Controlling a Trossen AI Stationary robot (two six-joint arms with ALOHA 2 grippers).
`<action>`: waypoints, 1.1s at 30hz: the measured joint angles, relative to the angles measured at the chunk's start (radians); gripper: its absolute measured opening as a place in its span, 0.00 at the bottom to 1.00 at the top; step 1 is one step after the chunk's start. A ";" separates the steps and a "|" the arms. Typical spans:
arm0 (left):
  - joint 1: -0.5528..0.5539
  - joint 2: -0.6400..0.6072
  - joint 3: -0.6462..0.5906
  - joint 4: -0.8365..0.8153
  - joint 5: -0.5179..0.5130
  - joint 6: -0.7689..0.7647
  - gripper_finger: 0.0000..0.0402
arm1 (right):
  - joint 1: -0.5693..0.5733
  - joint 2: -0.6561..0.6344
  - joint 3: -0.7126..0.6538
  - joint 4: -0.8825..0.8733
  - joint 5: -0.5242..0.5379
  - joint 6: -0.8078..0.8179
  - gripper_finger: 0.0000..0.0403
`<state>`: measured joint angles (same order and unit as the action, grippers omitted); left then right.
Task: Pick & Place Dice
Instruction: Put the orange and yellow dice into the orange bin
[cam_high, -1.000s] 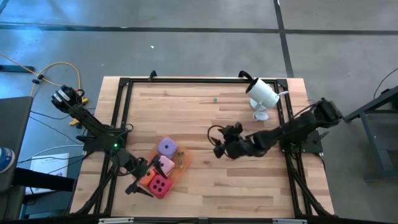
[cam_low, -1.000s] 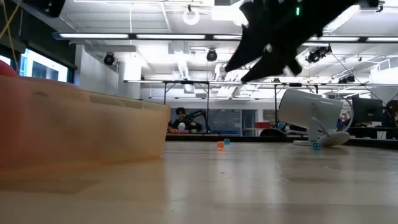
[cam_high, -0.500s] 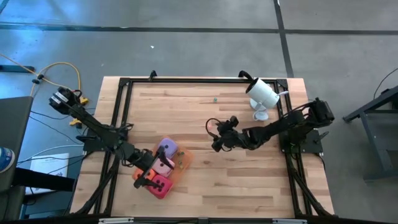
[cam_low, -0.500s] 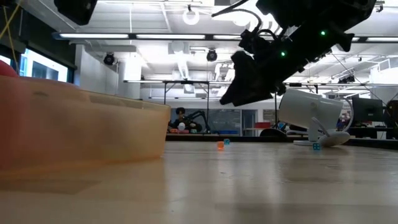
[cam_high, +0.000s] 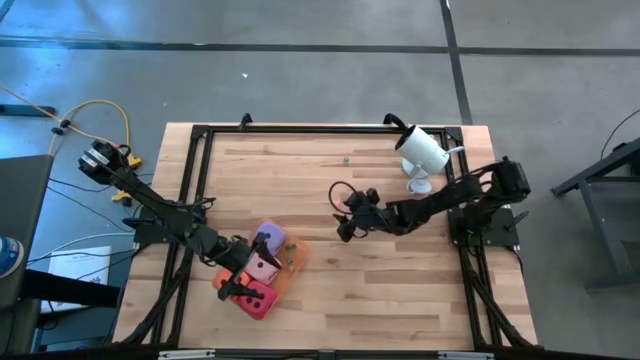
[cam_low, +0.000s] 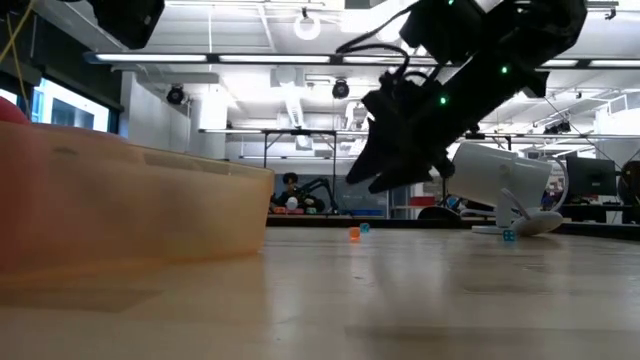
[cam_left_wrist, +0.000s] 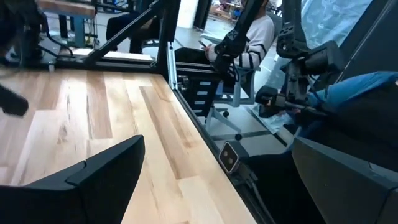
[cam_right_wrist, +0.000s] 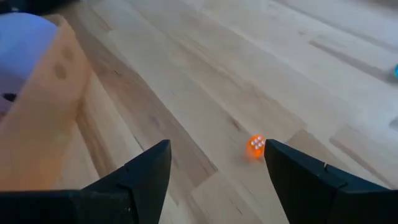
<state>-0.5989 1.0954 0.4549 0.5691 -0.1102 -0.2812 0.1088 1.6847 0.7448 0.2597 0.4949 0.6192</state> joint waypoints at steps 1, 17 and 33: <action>0.003 0.000 0.000 0.003 -0.004 0.013 0.99 | 0.000 0.011 0.000 0.007 0.000 0.003 0.62; 0.078 0.010 0.000 0.011 -0.334 0.046 0.99 | -0.027 0.076 0.000 0.030 0.029 0.066 0.62; 0.065 0.098 0.001 0.148 -0.331 0.084 0.99 | -0.044 0.157 0.002 0.088 0.054 0.016 0.62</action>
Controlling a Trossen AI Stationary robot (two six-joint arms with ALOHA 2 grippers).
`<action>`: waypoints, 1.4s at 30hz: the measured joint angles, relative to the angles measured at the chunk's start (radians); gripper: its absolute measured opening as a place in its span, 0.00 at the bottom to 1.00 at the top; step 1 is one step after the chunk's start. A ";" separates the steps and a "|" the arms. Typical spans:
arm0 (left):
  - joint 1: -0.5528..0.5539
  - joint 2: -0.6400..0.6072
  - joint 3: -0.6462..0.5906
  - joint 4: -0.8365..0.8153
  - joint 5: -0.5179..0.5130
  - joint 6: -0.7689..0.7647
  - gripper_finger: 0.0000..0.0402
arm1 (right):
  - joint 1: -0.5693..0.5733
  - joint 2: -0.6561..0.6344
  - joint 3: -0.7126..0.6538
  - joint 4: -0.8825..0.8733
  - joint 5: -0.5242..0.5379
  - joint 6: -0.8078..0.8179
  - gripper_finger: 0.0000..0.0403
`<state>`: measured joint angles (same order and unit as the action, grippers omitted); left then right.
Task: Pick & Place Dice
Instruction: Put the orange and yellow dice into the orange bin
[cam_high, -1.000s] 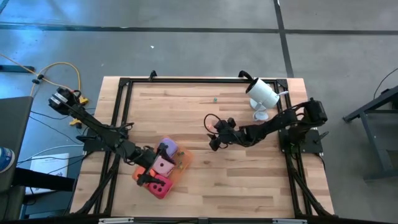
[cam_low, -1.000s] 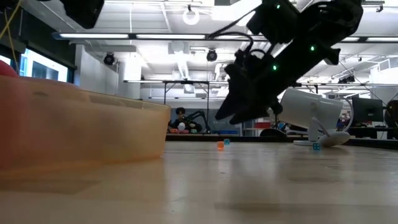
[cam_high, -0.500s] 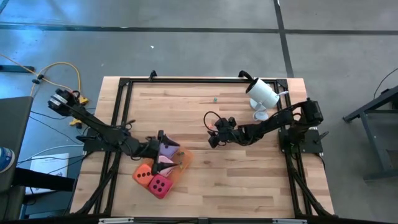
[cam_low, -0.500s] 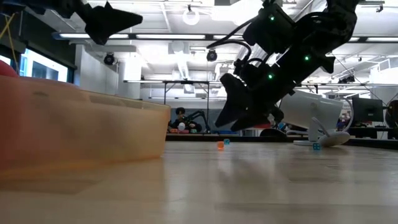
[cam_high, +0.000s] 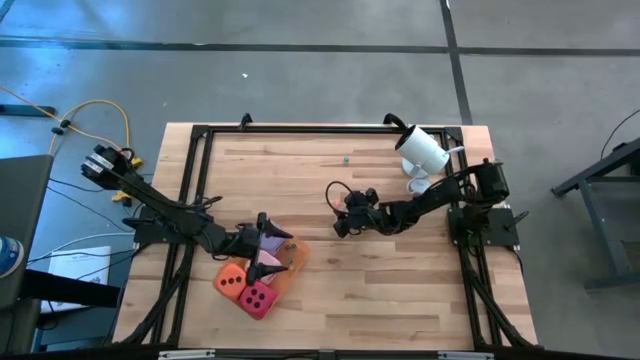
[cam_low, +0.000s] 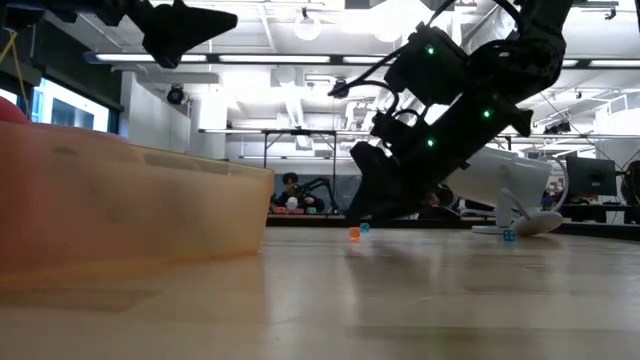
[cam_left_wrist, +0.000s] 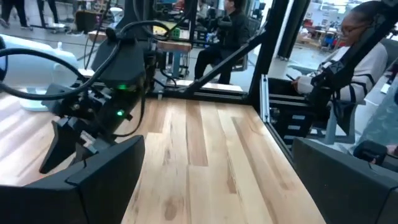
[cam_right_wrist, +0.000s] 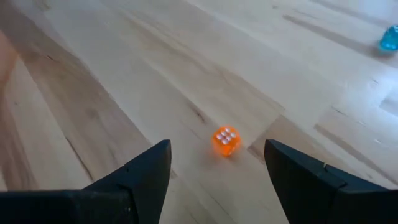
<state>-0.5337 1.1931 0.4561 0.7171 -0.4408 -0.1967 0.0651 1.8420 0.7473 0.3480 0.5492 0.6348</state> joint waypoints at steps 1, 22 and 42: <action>-0.001 0.000 0.000 0.000 0.000 0.002 0.99 | -0.001 0.000 -0.001 -0.003 0.000 0.010 0.62; -0.001 0.000 0.000 -0.001 0.003 -0.019 0.99 | -0.053 0.014 -0.001 0.039 -0.025 0.059 0.42; -0.020 0.000 -0.002 -0.007 0.001 -0.014 0.99 | -0.067 0.110 0.007 0.141 -0.076 -0.013 0.27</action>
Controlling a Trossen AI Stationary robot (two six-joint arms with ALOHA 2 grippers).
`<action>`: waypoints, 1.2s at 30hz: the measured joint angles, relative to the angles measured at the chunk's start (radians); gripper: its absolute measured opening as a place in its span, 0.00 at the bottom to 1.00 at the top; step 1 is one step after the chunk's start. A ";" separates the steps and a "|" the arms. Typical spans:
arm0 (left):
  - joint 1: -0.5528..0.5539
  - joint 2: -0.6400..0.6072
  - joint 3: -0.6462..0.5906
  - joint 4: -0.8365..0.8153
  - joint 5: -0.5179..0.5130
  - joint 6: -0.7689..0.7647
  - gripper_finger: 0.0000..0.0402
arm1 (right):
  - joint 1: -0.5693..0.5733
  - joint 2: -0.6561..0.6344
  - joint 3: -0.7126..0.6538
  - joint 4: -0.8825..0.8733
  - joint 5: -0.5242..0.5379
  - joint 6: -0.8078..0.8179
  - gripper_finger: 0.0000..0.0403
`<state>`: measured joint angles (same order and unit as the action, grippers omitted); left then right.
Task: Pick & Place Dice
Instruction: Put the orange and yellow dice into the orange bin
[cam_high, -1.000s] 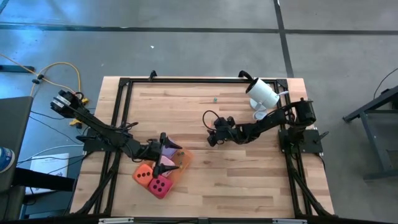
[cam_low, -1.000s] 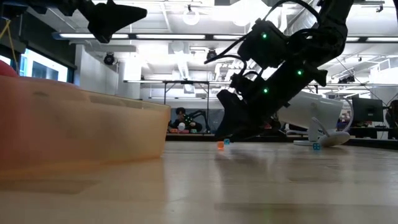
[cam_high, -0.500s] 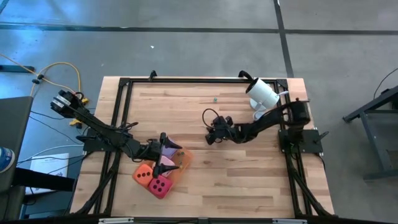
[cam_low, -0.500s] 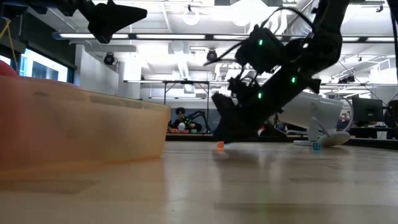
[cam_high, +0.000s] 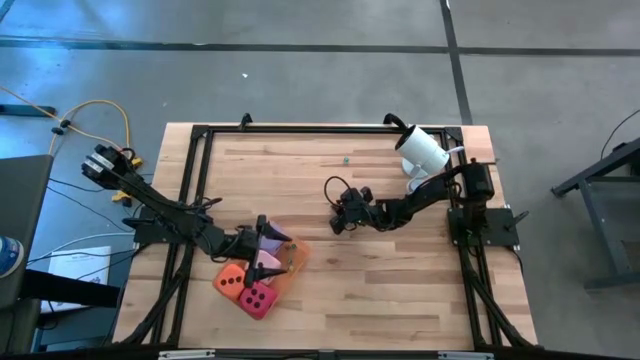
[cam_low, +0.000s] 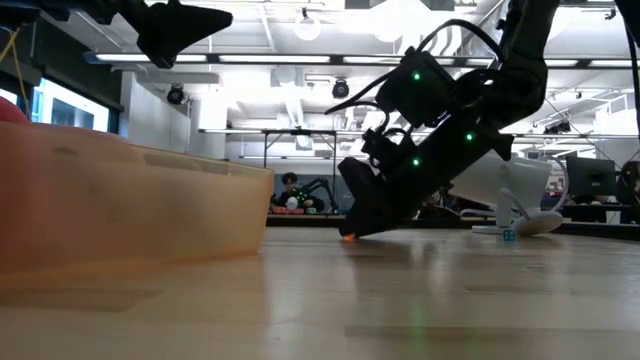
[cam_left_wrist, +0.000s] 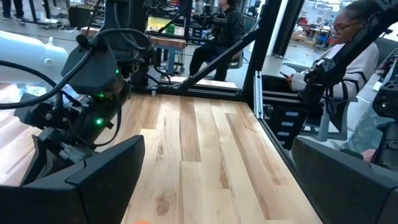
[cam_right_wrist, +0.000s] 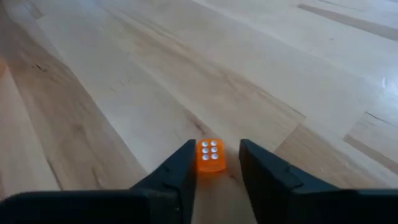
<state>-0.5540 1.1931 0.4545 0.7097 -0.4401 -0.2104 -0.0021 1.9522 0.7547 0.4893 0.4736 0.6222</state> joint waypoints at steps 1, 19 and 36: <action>-0.002 0.000 0.000 0.000 0.000 0.000 0.99 | 0.000 0.000 0.000 -0.006 0.002 -0.002 0.23; -0.005 0.000 0.000 -0.015 0.003 0.001 0.99 | 0.200 -0.158 0.071 -0.096 0.052 -0.225 0.07; -0.005 0.000 0.000 -0.001 0.002 0.022 0.99 | 0.323 -0.031 0.332 -0.071 -0.069 -0.413 0.07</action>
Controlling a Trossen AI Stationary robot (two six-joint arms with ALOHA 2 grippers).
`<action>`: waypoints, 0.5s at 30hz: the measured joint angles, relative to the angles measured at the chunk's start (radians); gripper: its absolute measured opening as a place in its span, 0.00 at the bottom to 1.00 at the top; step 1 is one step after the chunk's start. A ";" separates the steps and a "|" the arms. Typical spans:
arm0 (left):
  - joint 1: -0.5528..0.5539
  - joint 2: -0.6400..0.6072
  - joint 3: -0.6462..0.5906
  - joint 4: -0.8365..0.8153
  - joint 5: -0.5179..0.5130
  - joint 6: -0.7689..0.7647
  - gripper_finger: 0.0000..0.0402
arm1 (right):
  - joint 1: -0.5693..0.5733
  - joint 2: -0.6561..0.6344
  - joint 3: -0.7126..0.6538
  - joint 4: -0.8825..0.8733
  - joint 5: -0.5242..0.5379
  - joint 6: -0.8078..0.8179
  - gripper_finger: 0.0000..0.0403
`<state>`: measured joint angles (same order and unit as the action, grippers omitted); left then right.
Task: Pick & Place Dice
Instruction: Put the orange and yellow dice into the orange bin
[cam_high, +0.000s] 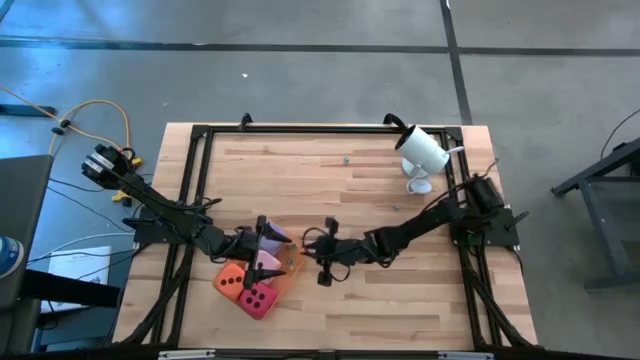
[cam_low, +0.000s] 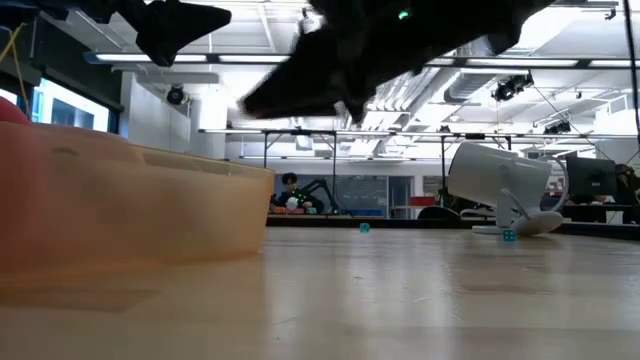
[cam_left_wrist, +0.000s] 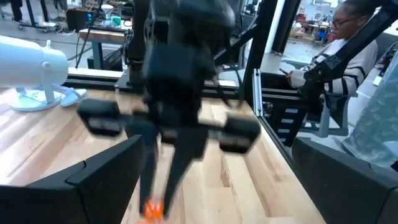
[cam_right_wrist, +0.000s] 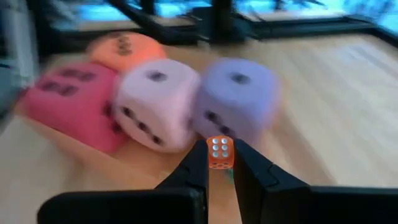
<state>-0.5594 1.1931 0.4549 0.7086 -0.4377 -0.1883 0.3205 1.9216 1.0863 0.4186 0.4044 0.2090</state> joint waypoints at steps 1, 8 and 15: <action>0.000 0.000 0.000 0.001 0.000 0.007 0.99 | -0.001 0.016 0.010 -0.005 -0.006 -0.026 0.07; 0.000 0.000 0.000 -0.007 0.000 0.013 0.99 | 0.006 0.113 0.140 -0.013 -0.025 -0.137 0.08; 0.000 0.000 0.000 -0.014 0.000 0.004 0.99 | -0.007 0.151 0.156 -0.021 -0.062 -0.161 0.26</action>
<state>-0.5594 1.1931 0.4549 0.6942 -0.4379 -0.1844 0.3131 2.0723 1.2427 0.3975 0.3425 0.0479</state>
